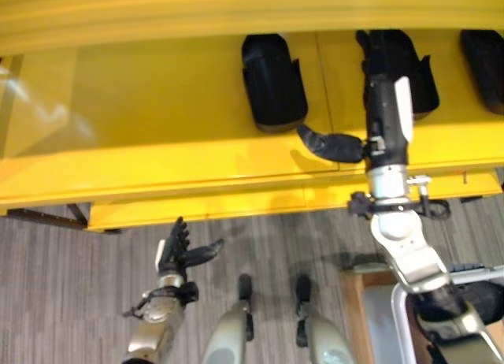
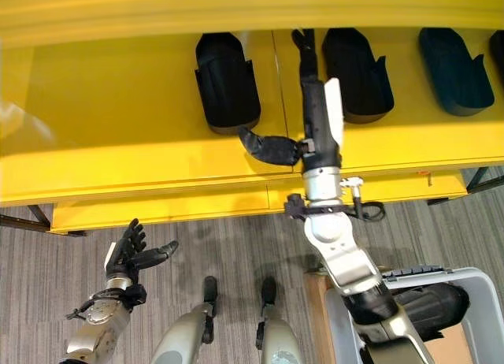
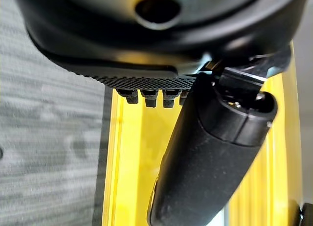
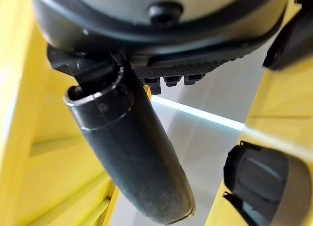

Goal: Move parts from the plastic box to the shelf.

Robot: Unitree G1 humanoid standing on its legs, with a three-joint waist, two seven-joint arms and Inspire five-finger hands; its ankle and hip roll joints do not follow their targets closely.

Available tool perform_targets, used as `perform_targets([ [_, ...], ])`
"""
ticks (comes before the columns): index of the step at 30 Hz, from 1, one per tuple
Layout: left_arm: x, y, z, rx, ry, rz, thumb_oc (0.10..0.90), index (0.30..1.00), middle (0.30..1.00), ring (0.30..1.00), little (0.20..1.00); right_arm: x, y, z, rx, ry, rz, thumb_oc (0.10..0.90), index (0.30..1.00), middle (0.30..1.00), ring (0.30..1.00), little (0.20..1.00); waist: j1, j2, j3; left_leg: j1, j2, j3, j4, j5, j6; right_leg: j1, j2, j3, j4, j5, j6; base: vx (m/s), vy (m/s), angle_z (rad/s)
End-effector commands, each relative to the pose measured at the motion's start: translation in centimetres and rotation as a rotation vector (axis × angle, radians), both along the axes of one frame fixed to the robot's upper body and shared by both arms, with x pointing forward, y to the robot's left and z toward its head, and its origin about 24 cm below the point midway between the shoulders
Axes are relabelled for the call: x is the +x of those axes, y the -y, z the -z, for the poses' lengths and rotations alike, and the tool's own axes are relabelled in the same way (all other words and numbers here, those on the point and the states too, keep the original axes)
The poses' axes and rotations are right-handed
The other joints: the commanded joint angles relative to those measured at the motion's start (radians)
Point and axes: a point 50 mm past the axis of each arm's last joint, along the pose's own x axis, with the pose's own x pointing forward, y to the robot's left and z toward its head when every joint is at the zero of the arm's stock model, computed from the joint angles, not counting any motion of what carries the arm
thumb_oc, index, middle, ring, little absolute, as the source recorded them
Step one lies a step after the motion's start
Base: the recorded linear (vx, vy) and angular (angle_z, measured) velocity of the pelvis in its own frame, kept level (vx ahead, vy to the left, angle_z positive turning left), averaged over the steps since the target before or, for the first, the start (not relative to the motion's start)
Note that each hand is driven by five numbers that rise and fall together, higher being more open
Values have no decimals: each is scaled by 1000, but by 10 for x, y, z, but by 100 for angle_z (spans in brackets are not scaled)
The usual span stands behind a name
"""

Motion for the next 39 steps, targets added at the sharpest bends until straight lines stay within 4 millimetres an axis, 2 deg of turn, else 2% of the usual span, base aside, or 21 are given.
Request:
perform_targets([
  [1,-6,-1,-5,62,55,51,900,1000,1000,1000,1000,-23,7,-16,-34,169,-57,900,1000,1000,1000,1000,-2,3,-231,100,97,-82,-90,-44,-39,-43,-77,32,79,-71,79,84,30,-1],
  [5,-9,-2,-3,67,51,60,900,1000,1000,1000,1000,-33,17,11,-36,39,-87,900,1000,1000,1000,1000,-29,0,-270,147,102,-52,-107,-51,-40,-13,-74,62,49,-56,87,77,56,-21],
  [7,-11,-5,-6,89,65,80,900,1000,1000,1000,1000,-38,26,32,-71,-62,-79,900,1000,1000,1000,1000,-48,-5,-290,173,102,-32,-103,-68,-36,0,-75,81,40,-50,95,74,89,-33],
  [9,-12,-5,-7,94,68,90,900,1000,1000,1000,1000,-39,29,36,-73,-89,-75,900,1000,1000,1000,1000,-51,-6,-296,182,101,-23,-99,-78,-34,4,-76,91,38,-49,97,22,83,-26],
  [10,-13,-5,-10,114,84,113,900,1000,1000,1000,1000,-43,37,57,-26,-194,-78,900,1000,1000,1000,1000,-70,-13,-303,195,93,1,-77,-103,-25,6,-80,120,36,-39,108,-2,93,-34],
  [13,-14,-4,-12,109,92,126,900,1000,1000,1000,1000,-48,41,68,-11,-248,-69,900,1000,1000,1000,1000,-82,-19,-309,200,84,22,-51,-129,-16,4,-85,145,32,-28,117,-5,95,-26],
  [17,-14,-3,-19,131,128,157,900,1000,1000,1000,1000,-52,44,73,9,-267,-64,900,1000,1000,1000,1000,-96,-28,-307,198,66,57,-16,-160,1,-17,-92,186,35,-2,141,-62,130,-31],
  [19,-6,0,-36,209,208,227,900,1000,1000,1000,1000,-53,46,70,35,-235,-40,900,1000,1000,1000,1000,-126,-42,-300,191,28,110,18,-197,28,-55,-108,256,23,74,180,-125,223,-60],
  [24,2,5,-45,220,255,253,900,1000,1000,1000,1000,-57,48,67,58,-201,-23,900,1000,1000,1000,1000,-149,-60,-281,179,11,164,38,-216,46,-100,-108,300,6,138,201,-81,94,-34],
  [26,6,7,-48,211,273,253,900,1000,1000,1000,1000,-56,46,67,54,-200,-26,900,1000,1000,1000,1000,-153,-58,-268,186,17,186,31,-218,51,-119,-91,292,19,145,207,-74,39,-44],
  [27,8,8,-51,206,287,242,900,1000,1000,1000,1000,-53,44,65,52,-191,-25,900,1000,1000,1000,1000,-143,-51,-254,193,28,205,20,-211,53,-144,-86,228,69,124,205,-124,42,-52],
  [29,12,7,-58,199,321,222,900,1000,1000,1000,1000,-47,37,57,42,-151,-47,900,1000,1000,1000,1000,-117,-26,-223,194,54,234,21,-195,51,-146,-125,6,159,33,156,-71,54,-83],
  [30,13,7,-61,191,332,216,900,1000,1000,1000,1000,-44,35,55,32,-141,-57,900,1000,1000,1000,1000,-108,-11,-219,206,67,234,23,-212,47,-127,-139,-60,207,-19,149,17,-5,-116],
  [31,13,7,-61,180,334,216,900,1000,1000,1000,1000,-43,32,54,30,-136,-64,900,1000,1000,1000,1000,-106,-10,-218,203,75,242,30,-208,46,-127,-143,-70,277,-51,137,45,-75,-96],
  [34,11,7,-60,166,330,215,900,1000,1000,1000,1000,-44,33,58,43,-154,-61,900,1000,1000,1000,1000,-99,-22,-230,204,88,251,37,-211,27,-90,-102,-39,212,-90,124,55,-251,-39],
  [35,10,9,-57,160,323,220,900,1000,1000,1000,1000,-45,34,62,44,-179,-67,900,1000,1000,1000,1000,-107,-25,-249,211,102,267,20,-178,14,-85,-77,-22,196,-81,104,130,-233,-30],
  [36,10,9,-57,160,322,221,900,1000,1000,1000,1000,-45,34,63,44,-181,-66,900,1000,1000,1000,1000,-106,-18,-253,221,104,252,16,-196,11,-78,-73,-17,200,-98,113,142,-229,-22],
  [39,7,8,-54,139,315,205,900,1000,1000,1000,1000,-48,37,65,48,-194,-71,900,1000,1000,1000,1000,-118,-3,-282,261,139,279,-17,-175,-13,-49,-49,-30,169,-113,103,182,-161,16],
])
